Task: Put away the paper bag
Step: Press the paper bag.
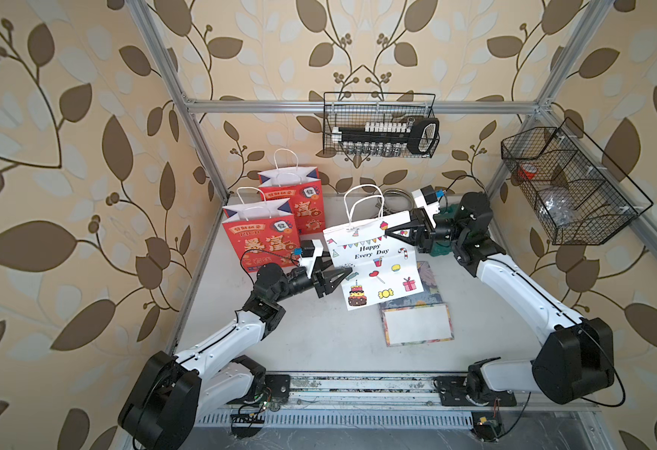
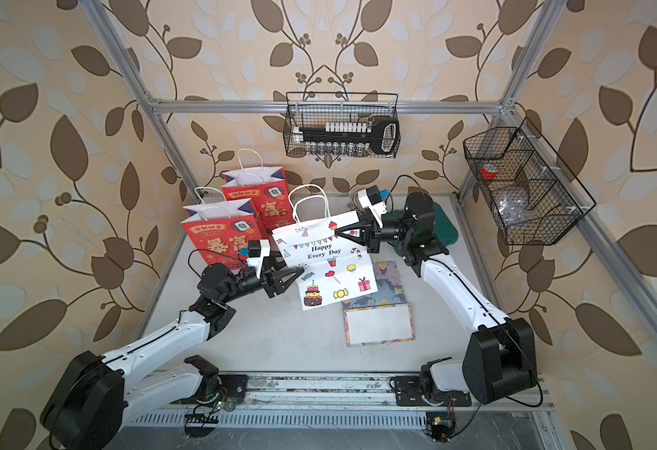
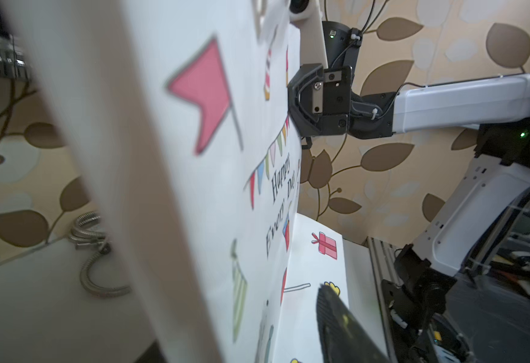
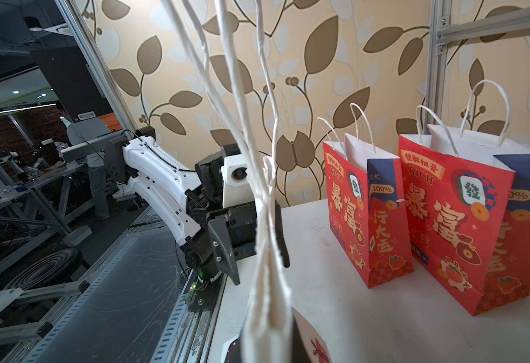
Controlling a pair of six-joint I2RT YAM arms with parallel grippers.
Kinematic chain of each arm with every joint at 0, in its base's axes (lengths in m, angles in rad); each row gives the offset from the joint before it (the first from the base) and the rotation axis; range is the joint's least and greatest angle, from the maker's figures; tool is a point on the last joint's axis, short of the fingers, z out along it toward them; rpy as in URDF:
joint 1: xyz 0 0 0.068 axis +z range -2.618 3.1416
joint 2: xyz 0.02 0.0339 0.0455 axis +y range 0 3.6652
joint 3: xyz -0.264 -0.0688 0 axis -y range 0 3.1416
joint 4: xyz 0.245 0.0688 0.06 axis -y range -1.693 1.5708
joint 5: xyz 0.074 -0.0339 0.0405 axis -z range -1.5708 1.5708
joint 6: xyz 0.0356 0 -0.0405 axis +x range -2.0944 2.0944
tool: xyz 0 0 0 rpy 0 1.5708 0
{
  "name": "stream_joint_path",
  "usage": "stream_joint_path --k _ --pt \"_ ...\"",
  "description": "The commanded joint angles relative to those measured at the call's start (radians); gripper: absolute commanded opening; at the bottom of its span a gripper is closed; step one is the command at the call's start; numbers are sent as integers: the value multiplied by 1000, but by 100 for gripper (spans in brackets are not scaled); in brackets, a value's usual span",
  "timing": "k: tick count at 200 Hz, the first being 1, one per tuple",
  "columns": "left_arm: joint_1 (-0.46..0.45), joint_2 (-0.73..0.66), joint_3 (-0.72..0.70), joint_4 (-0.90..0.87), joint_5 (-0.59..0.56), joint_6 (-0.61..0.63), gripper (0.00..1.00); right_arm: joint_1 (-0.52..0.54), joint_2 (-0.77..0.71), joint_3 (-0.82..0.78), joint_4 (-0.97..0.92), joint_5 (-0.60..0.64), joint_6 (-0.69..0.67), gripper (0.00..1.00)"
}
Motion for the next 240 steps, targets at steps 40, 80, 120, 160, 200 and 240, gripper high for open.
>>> stream_joint_path --k 40,80,120,160,200,240 --pt "-8 -14 67 74 1 -63 23 -3 -34 9 -48 -25 -46 0" --pt "-8 -54 96 55 -65 -85 67 -2 -47 9 -91 -28 -75 0" --pt "-8 -63 143 24 -27 -97 1 -1 -52 9 -101 -31 -79 0" --pt "-8 -69 176 -18 -41 -117 23 1 -58 15 -118 -36 -85 0" --pt "-8 -64 107 -41 -88 -123 90 8 -63 46 -121 -38 -69 0" --pt "-8 24 48 -28 -30 -144 93 15 -59 59 -101 -39 -41 0"
